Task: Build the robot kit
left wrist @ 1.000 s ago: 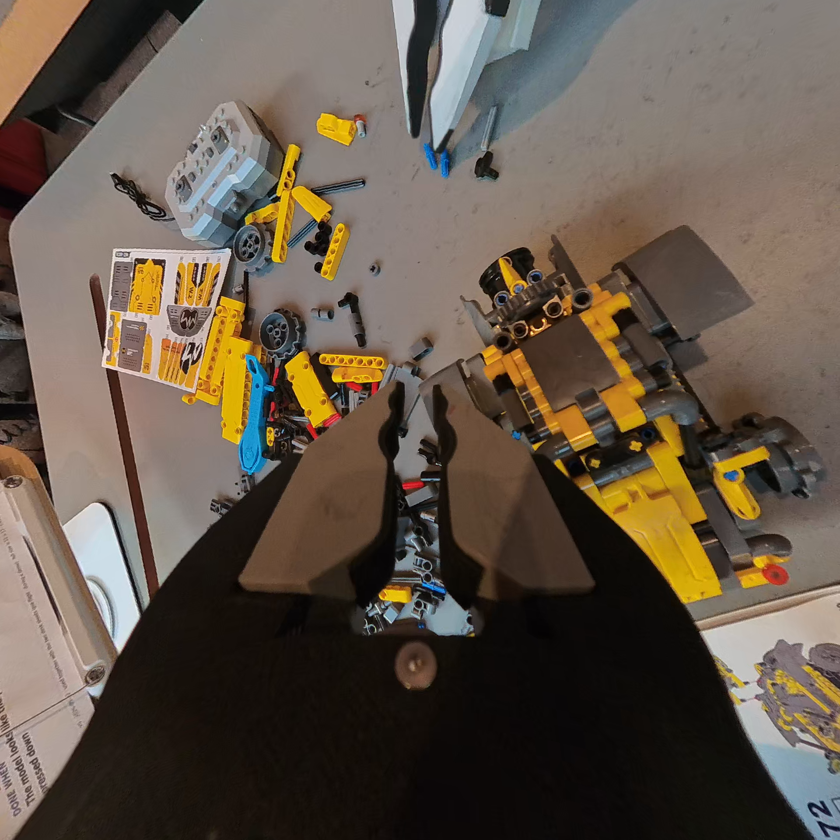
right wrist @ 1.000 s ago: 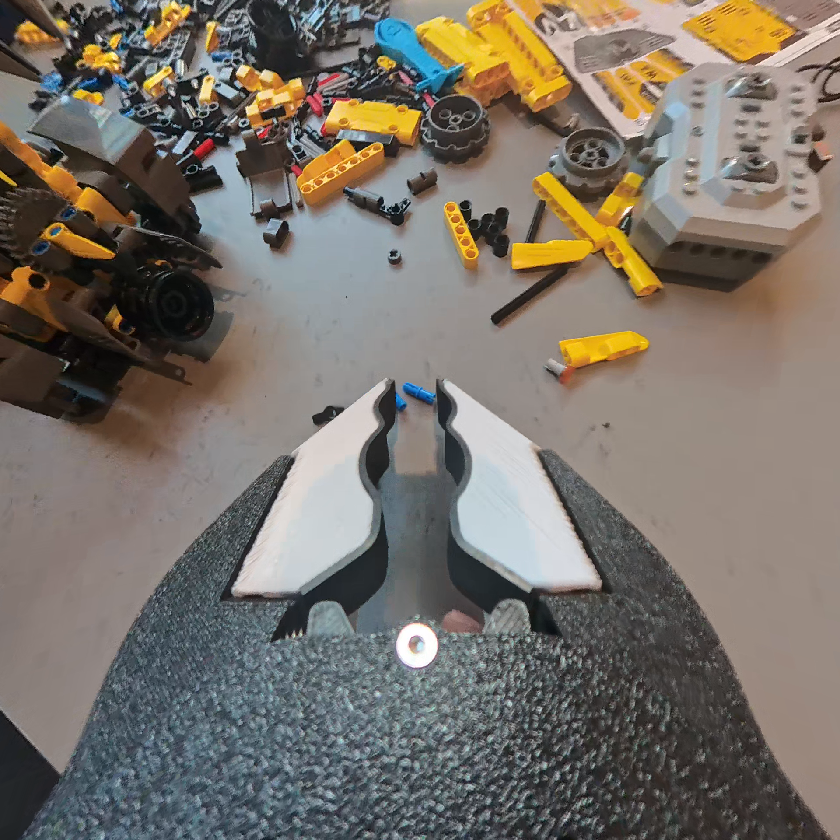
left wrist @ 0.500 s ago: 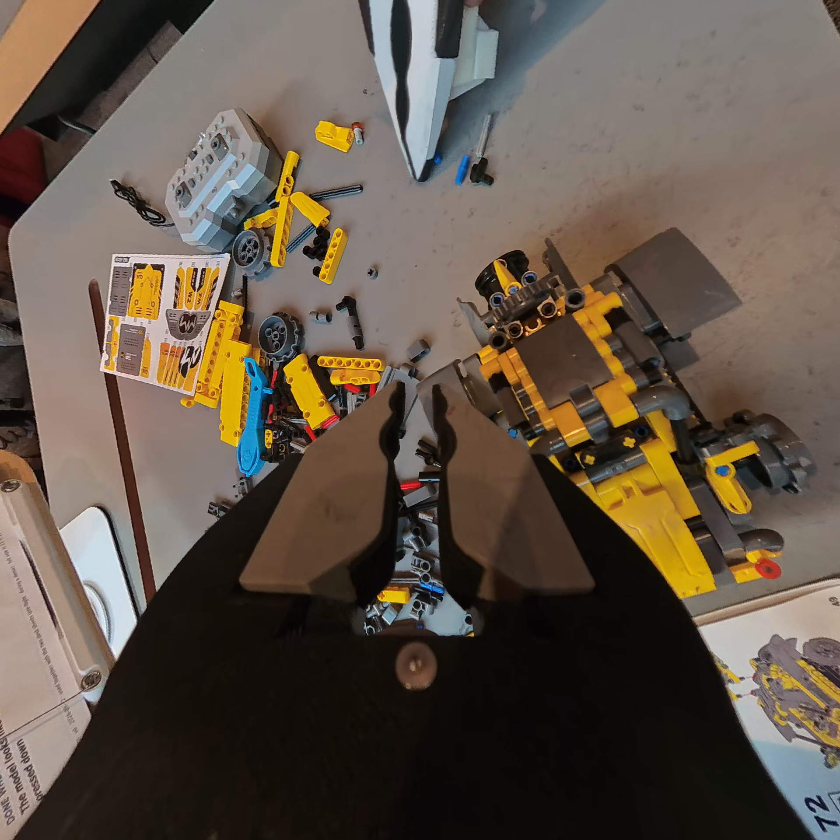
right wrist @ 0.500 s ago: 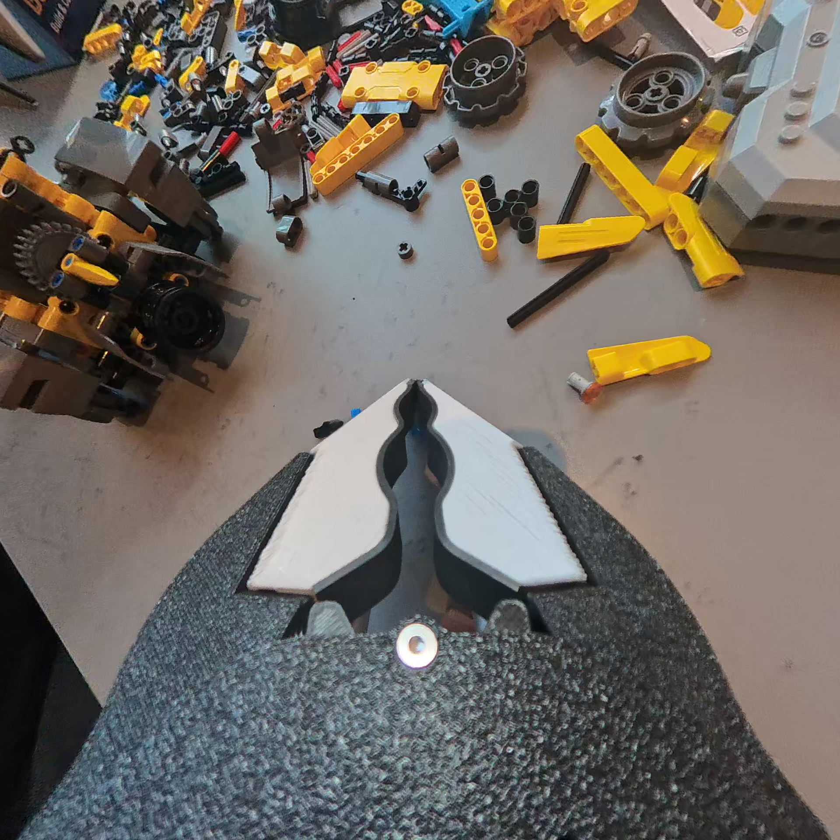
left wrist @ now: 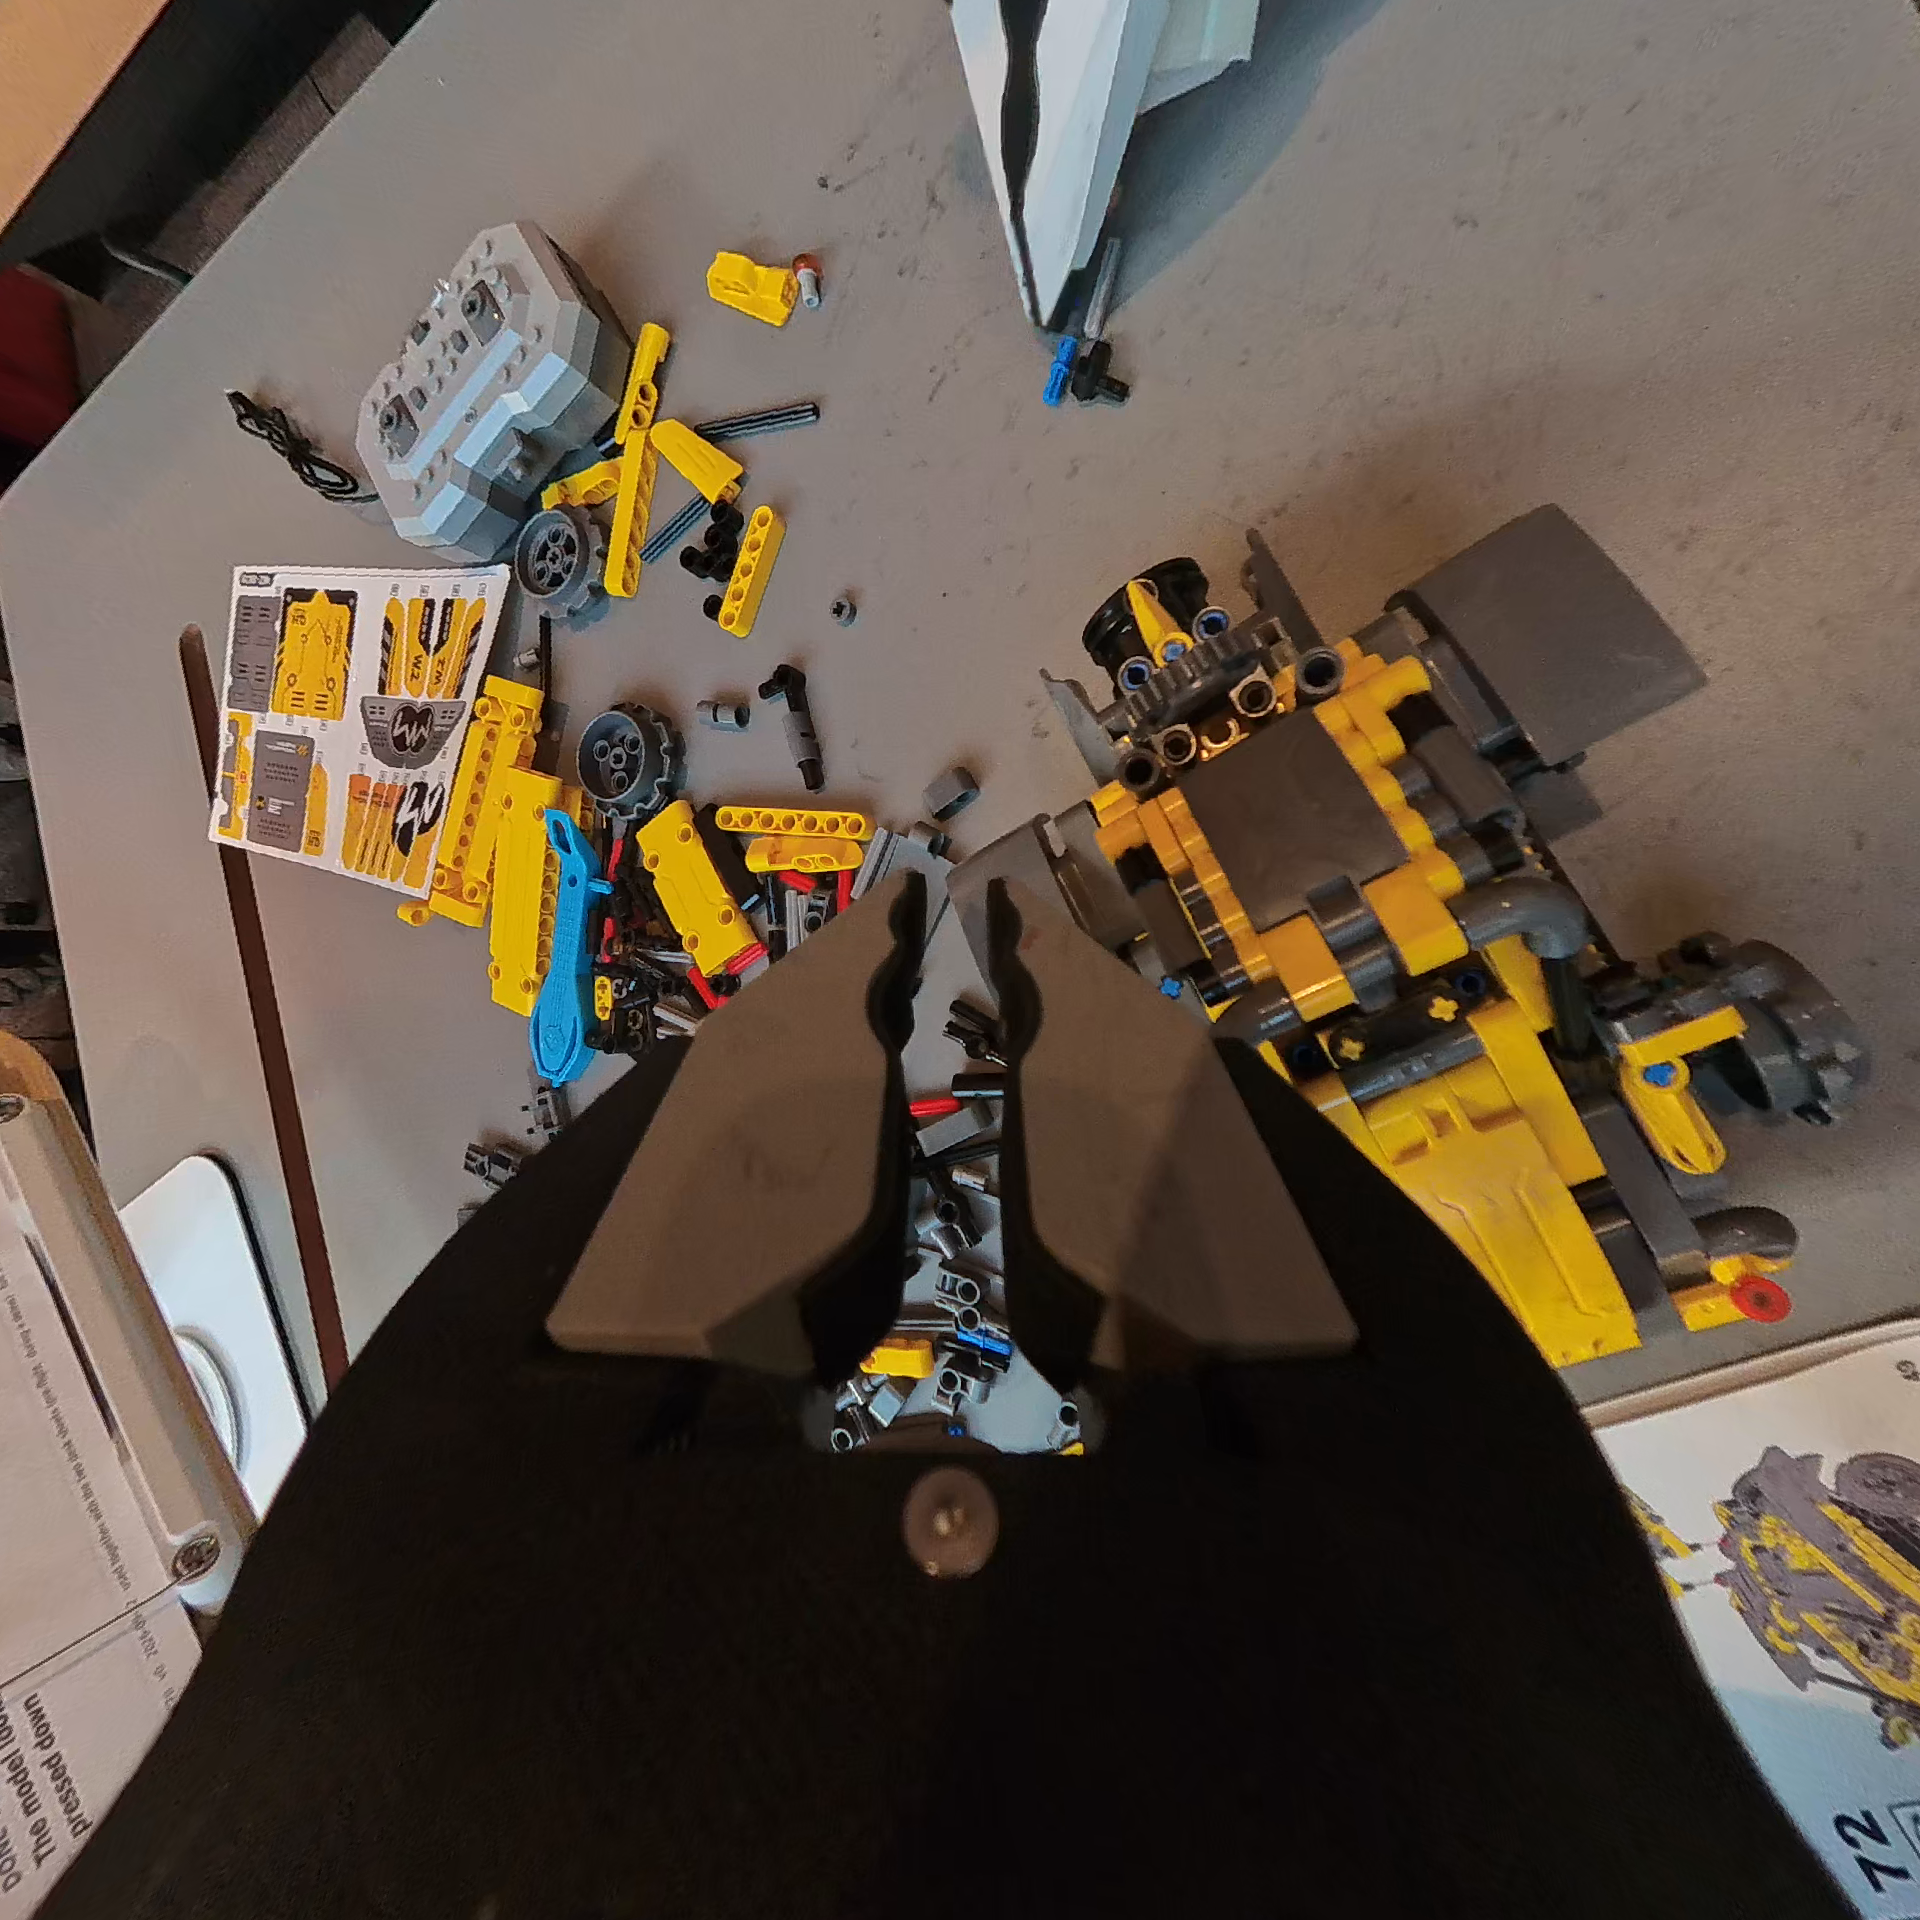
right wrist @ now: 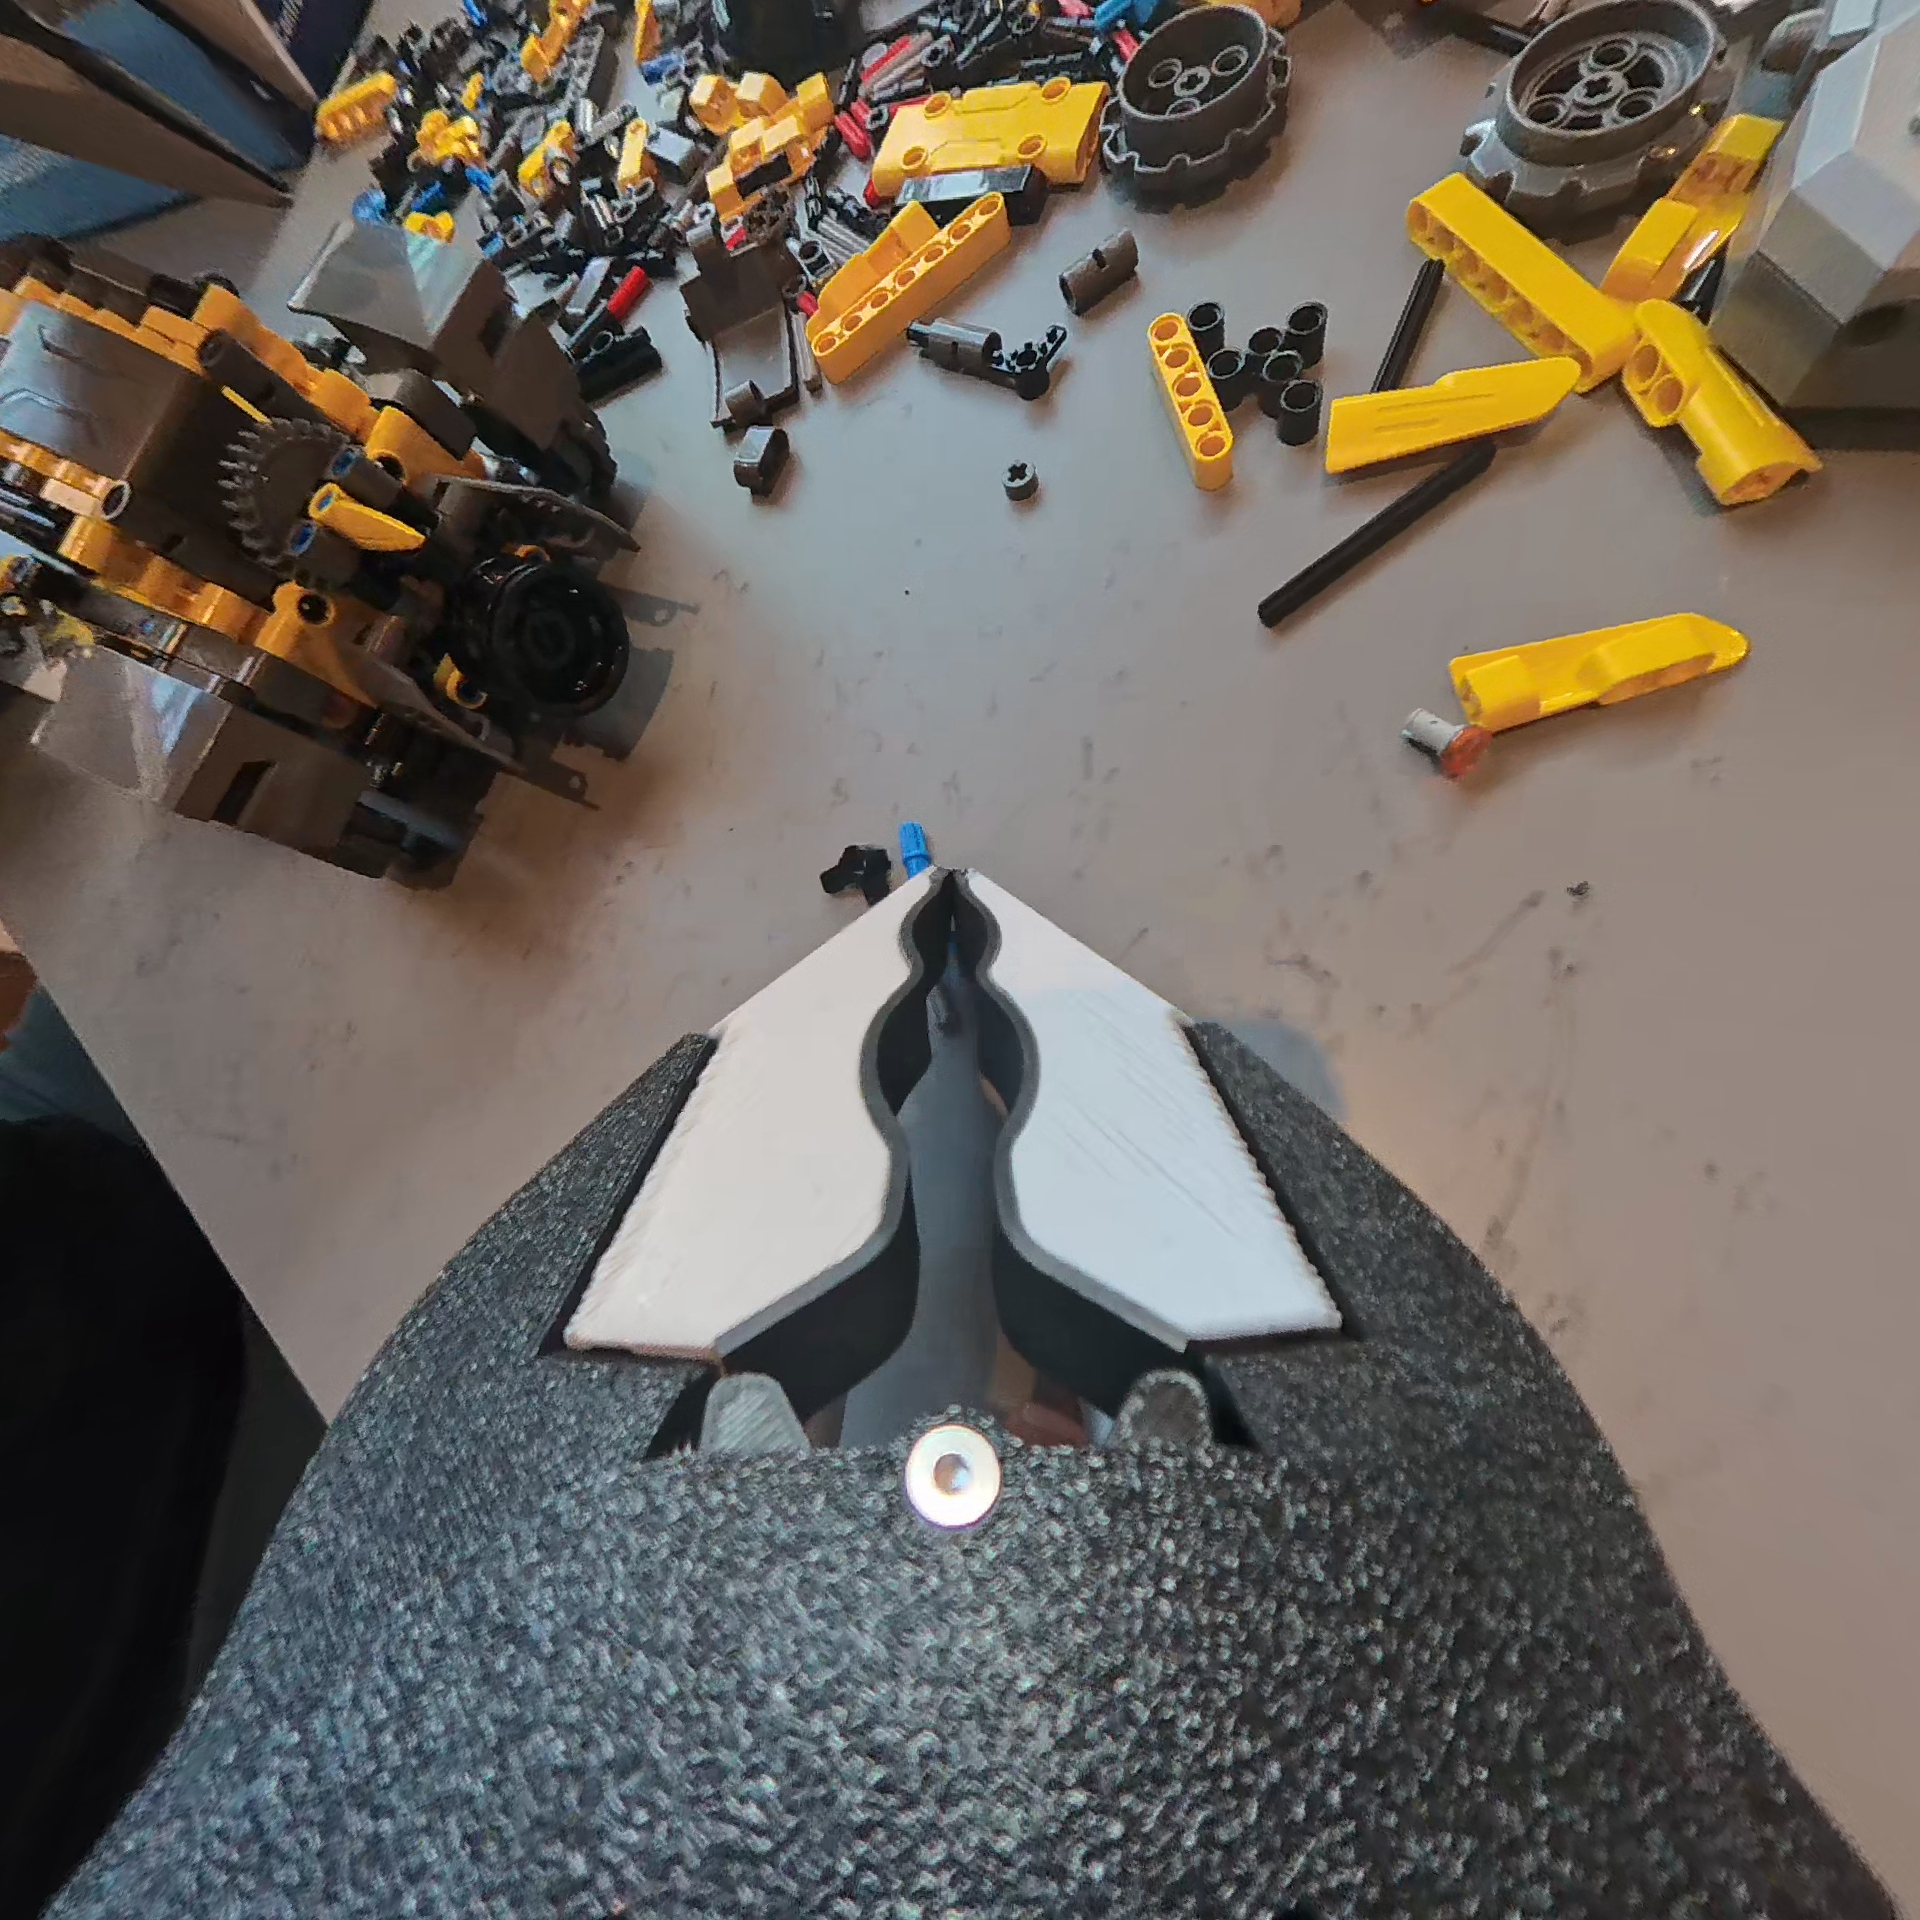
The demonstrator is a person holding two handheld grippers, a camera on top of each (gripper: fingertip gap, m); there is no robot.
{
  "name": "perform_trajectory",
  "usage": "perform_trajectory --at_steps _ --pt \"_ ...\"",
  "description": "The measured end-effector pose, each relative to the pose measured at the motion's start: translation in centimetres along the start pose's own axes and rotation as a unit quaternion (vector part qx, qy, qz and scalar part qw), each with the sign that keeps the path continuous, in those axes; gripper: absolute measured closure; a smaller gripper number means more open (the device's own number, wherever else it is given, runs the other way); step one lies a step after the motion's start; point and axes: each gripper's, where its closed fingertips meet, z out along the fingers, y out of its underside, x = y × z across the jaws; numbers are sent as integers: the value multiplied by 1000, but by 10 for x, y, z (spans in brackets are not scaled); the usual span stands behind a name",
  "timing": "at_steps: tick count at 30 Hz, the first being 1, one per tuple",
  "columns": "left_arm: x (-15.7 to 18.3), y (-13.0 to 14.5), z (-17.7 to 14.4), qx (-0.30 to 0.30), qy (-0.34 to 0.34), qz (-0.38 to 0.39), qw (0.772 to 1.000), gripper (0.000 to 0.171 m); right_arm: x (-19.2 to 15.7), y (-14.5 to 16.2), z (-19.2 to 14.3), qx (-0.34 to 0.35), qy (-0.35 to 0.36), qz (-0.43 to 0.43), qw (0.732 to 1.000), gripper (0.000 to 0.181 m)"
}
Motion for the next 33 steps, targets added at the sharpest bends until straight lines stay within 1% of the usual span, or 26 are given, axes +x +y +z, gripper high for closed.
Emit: perform_trajectory --at_steps 4,8,12,15,21,24,28,31,33 --pt "-1 2 -1 1 0 -3 1000 164 2 -8 -9 38 -4 15 999 181" --pt "-2 2 -1 3 0 -6 1000 164 5 -11 -12 50 -19 46 998 181" --pt "-1 1 -1 3 0 -3 1000 165 4 -7 -6 28 -33 49 998 181" --pt "-1 1 -1 1 0 -1 1000 164 6 -5 0 6 -25 35 999 181" --pt "-3 1 -3 5 -4 -4 1000 164 12 -18 7 12 -39 25 999 181" --pt "-3 2 -3 4 -3 -6 1000 164 11 -14 13 -15 -52 31 998 180" --pt "-2 1 -2 8 -1 -6 1000 165 10 -15 13 -15 -63 33 997 181" --pt "0 3 1 5 5 -7 1000 164 2 -11 13 -24 -76 14 997 181" --pt "-1 5 2 0 6 -9 1000 165 2 -9 10 -19 -64 11 998 181"
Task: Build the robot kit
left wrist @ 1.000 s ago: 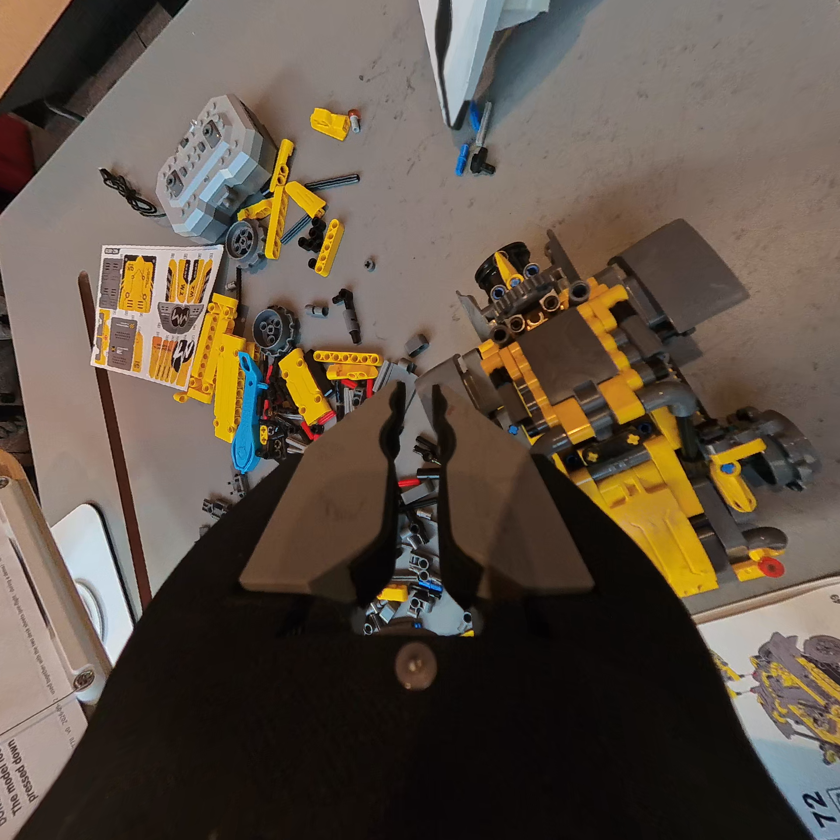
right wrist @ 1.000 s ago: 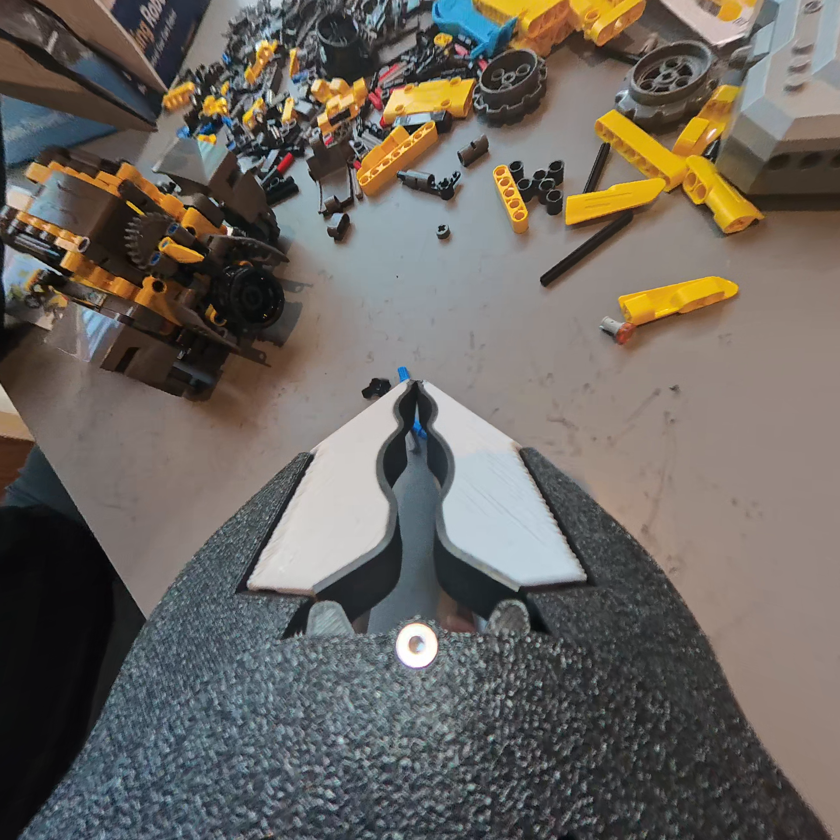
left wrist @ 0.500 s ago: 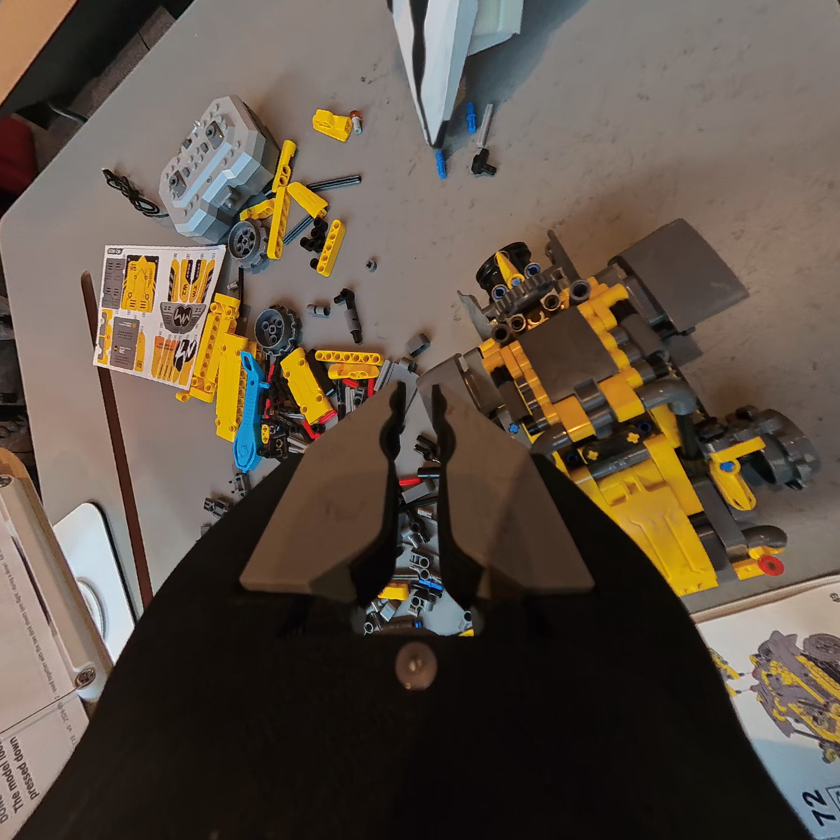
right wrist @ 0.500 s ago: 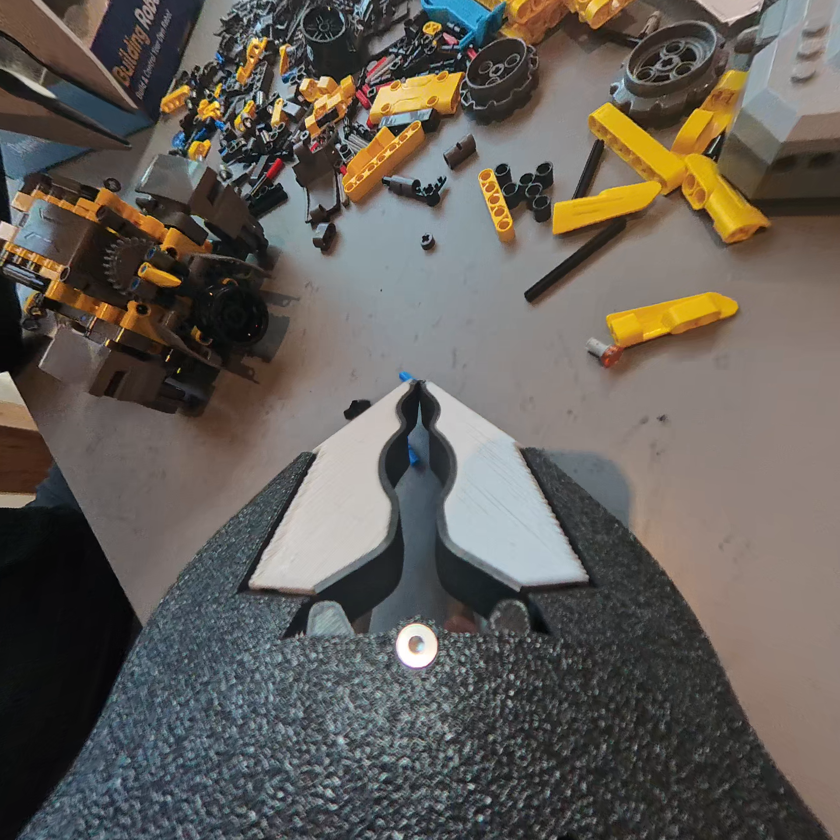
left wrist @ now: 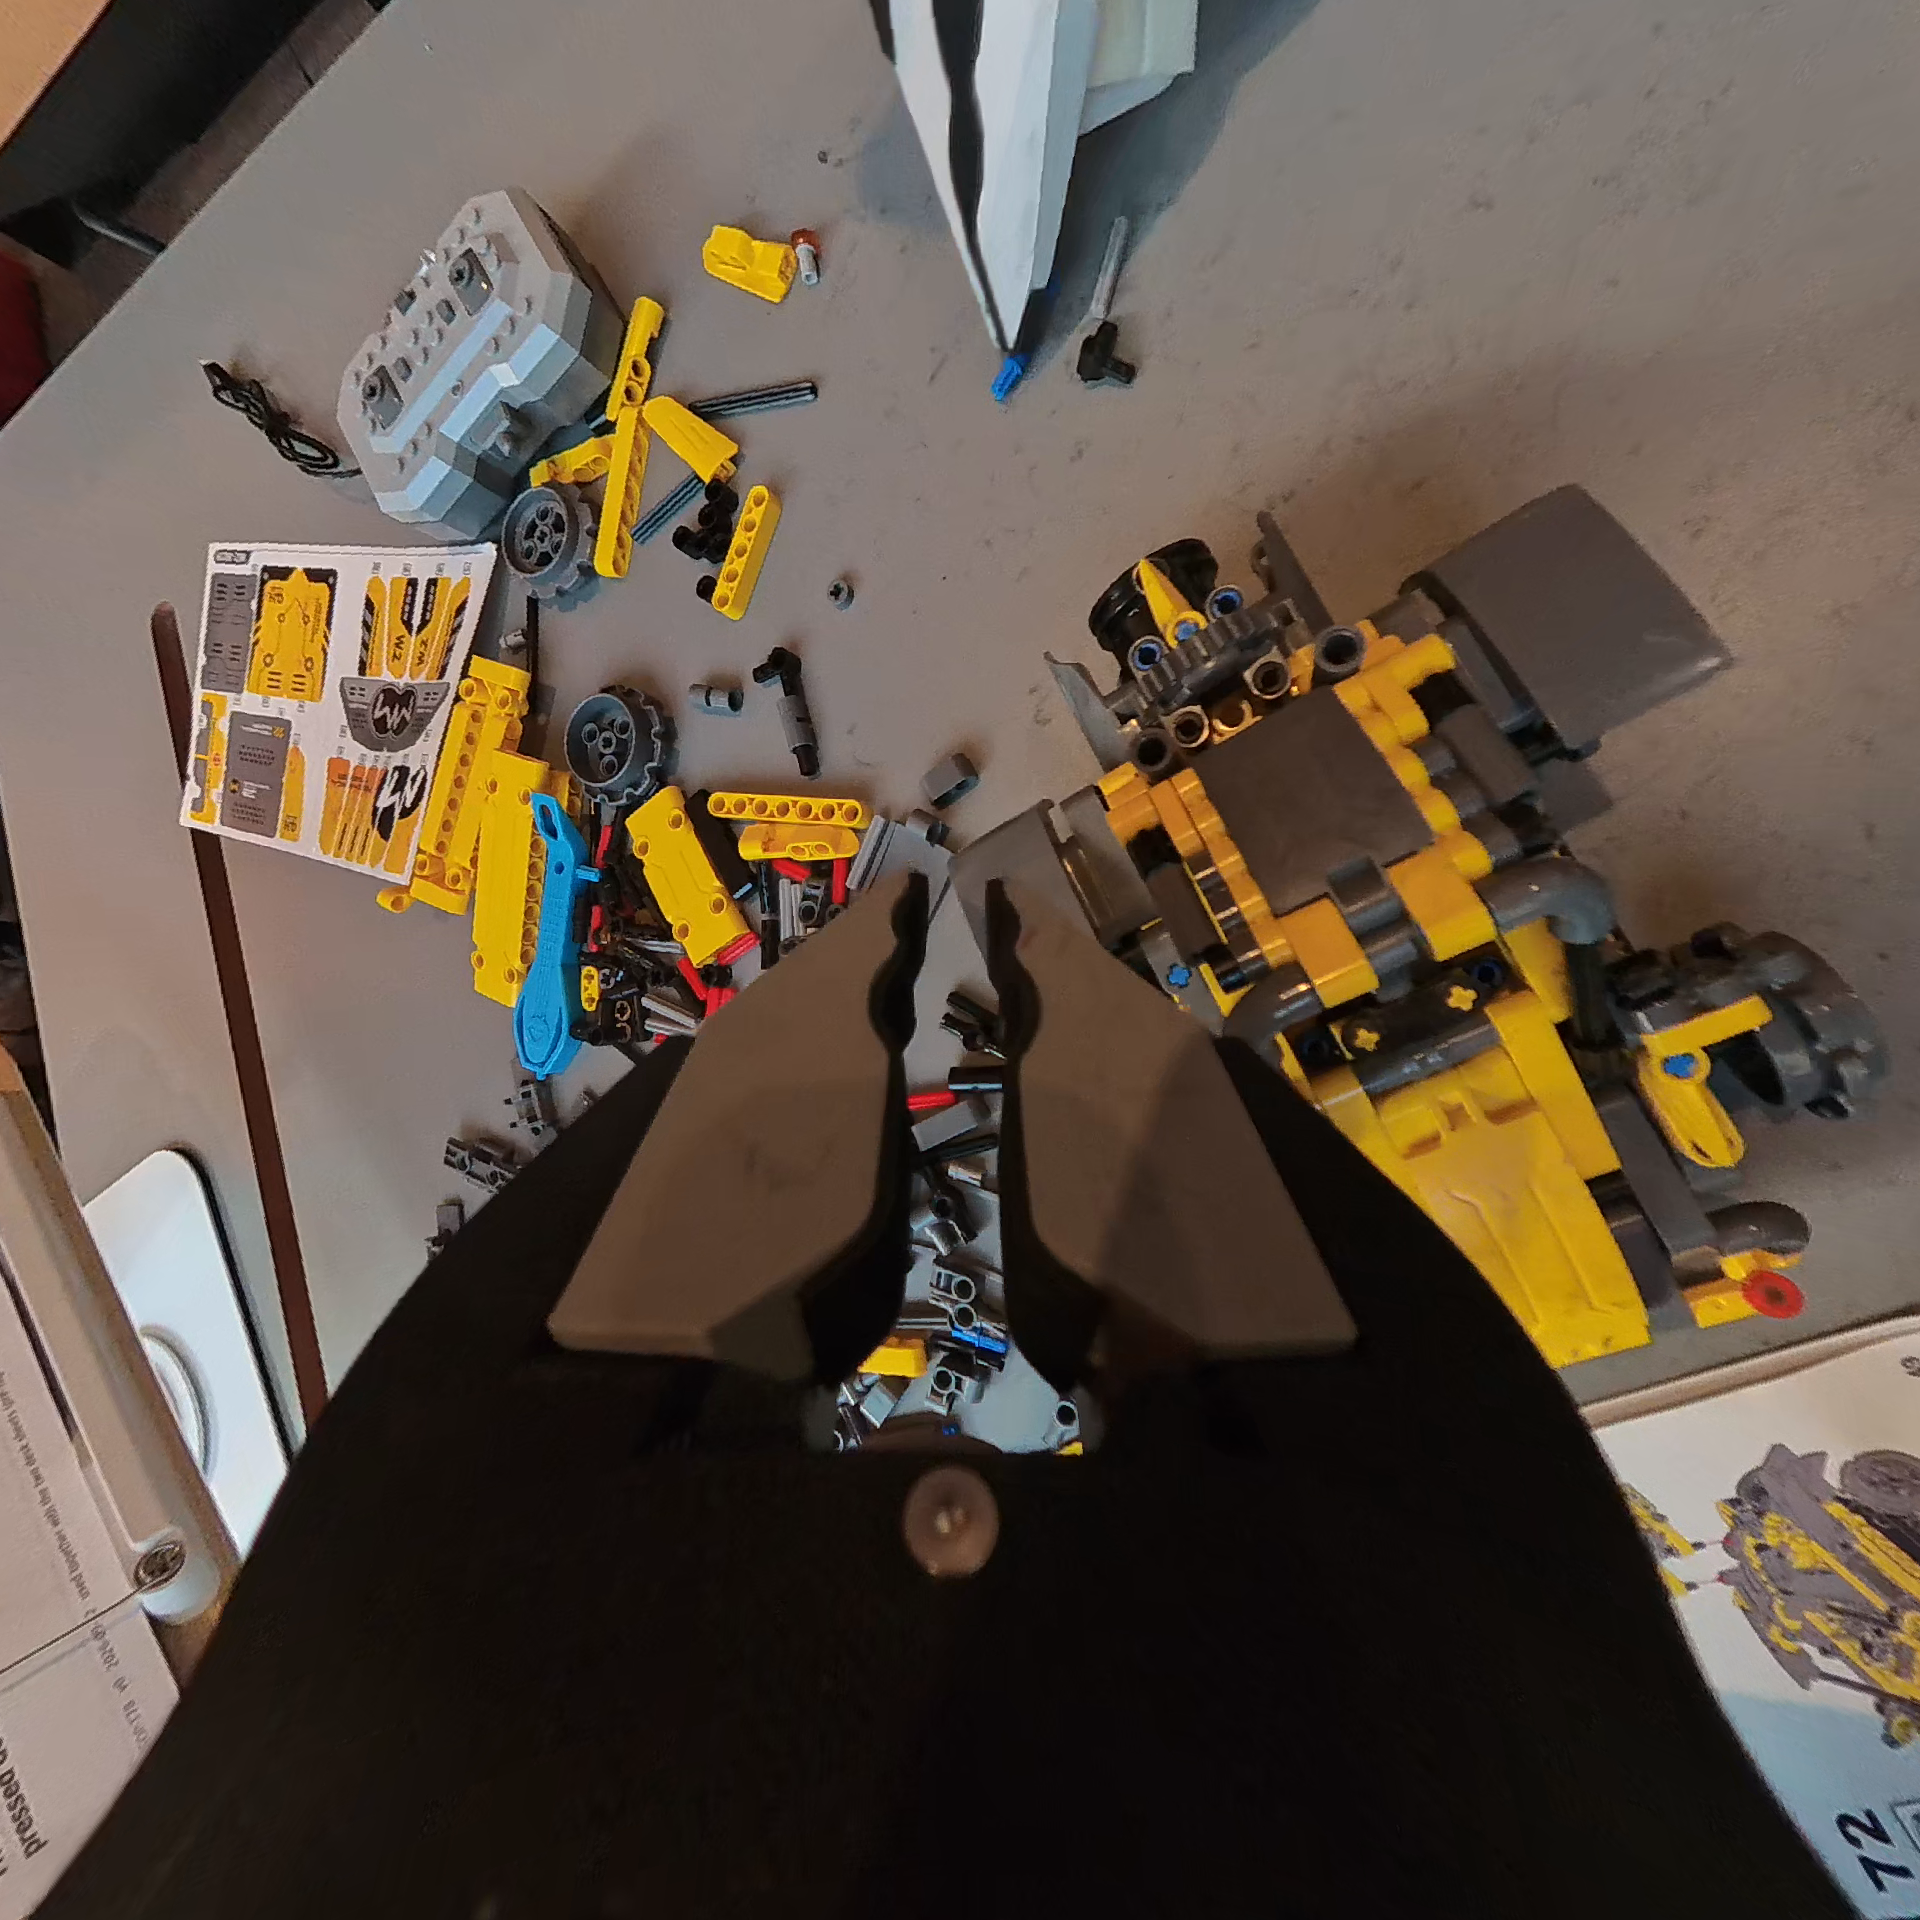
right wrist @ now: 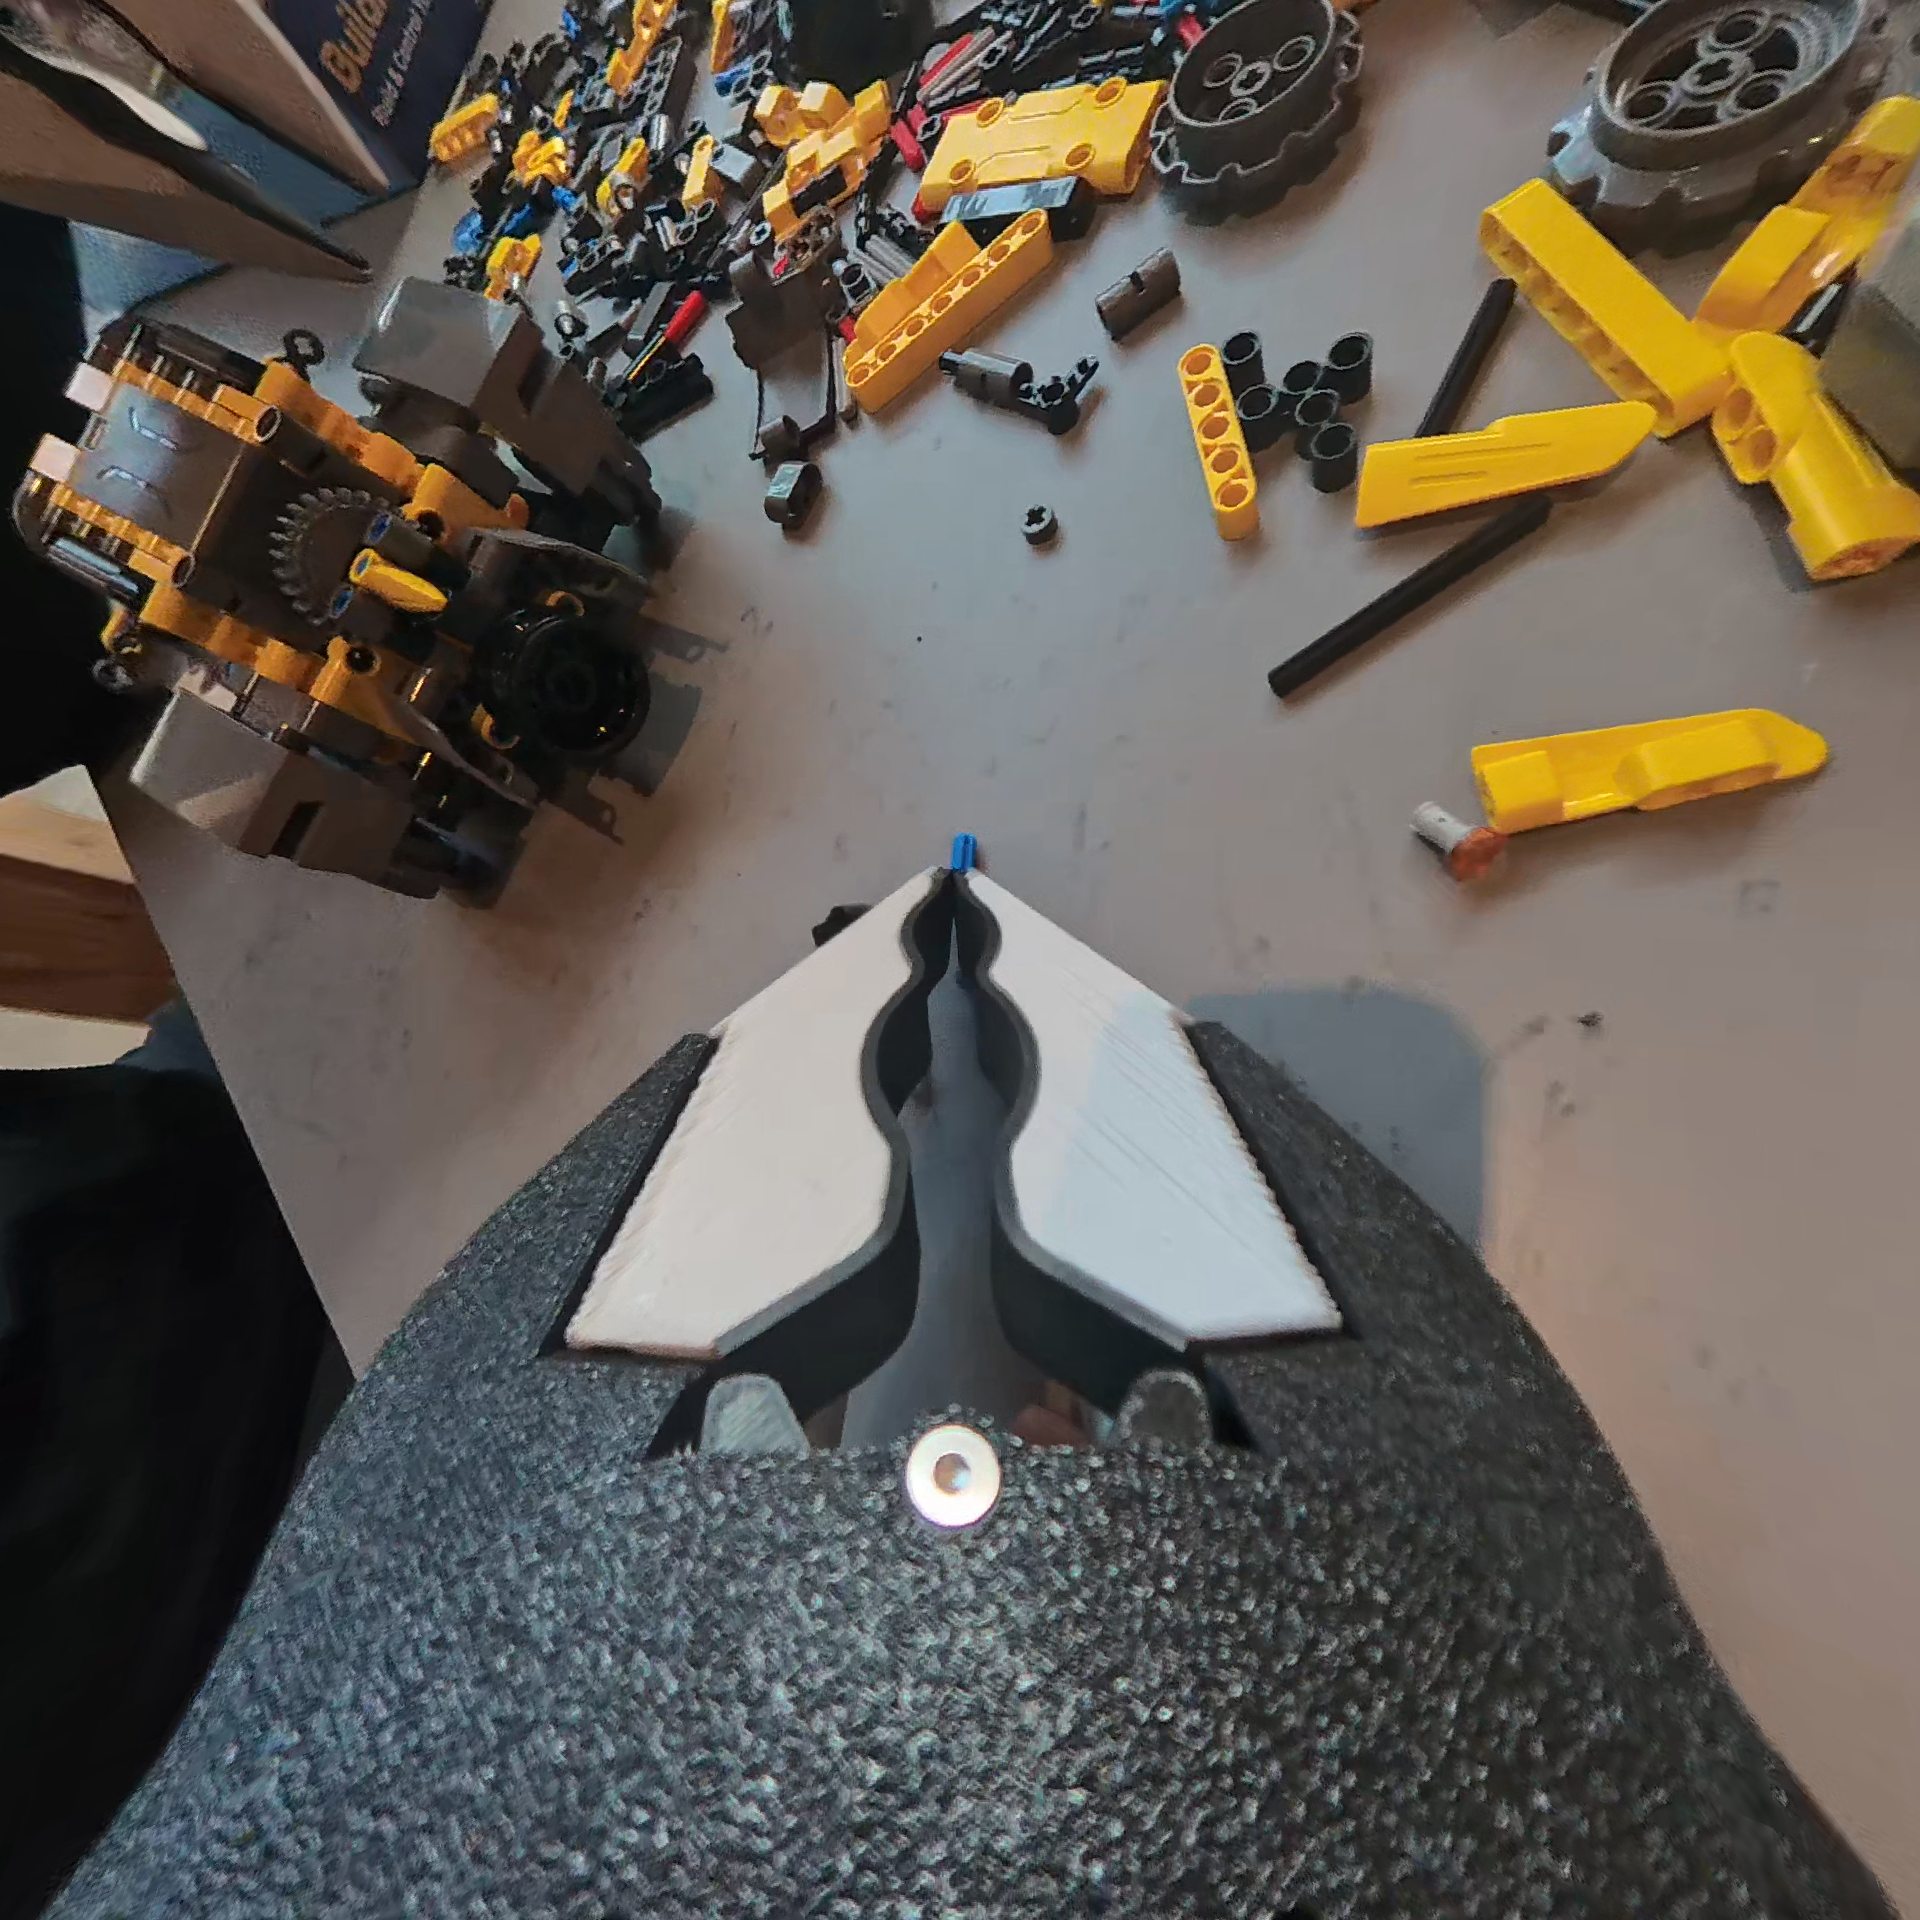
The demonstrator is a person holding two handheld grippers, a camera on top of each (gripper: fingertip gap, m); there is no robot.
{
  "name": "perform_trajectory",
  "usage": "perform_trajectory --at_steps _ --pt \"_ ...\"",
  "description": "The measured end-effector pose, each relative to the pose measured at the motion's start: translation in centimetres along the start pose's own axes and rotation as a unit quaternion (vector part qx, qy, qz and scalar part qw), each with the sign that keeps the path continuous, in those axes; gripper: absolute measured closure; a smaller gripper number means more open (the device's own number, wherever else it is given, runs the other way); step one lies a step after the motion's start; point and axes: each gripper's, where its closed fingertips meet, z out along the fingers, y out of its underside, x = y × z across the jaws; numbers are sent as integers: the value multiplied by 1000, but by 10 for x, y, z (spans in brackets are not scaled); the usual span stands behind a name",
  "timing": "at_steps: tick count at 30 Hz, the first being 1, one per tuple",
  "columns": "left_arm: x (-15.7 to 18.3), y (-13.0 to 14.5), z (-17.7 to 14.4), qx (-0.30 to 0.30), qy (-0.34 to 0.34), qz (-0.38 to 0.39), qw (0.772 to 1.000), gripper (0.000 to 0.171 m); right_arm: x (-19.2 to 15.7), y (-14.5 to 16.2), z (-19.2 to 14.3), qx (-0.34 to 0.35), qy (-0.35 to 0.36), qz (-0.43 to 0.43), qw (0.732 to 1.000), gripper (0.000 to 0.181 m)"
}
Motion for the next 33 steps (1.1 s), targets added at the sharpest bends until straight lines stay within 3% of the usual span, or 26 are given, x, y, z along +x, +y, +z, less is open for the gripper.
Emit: perform_trajectory --at_steps 4,10,17,21,24,33 --pt "1 -2 -1 3 -1 4 1000 165 1 0 -14 32 9 6 999 181" --pt "1 0 -1 -2 -1 1 1000 165 -13 13 -18 23 -9 -6 1000 181" --pt "2 -2 1 -3 0 4 1000 165 19 -17 -24 75 41 2 996 173" --pt "3 0 4 -9 4 5 1000 165 35 -28 -7 37 31 -6 999 165" --pt "3 0 3 -7 4 3 1000 165 42 -25 4 -7 36 -32 999 174" --pt "2 1 4 -6 8 0 1000 165 32 -13 -3 -11 39 -51 998 176"
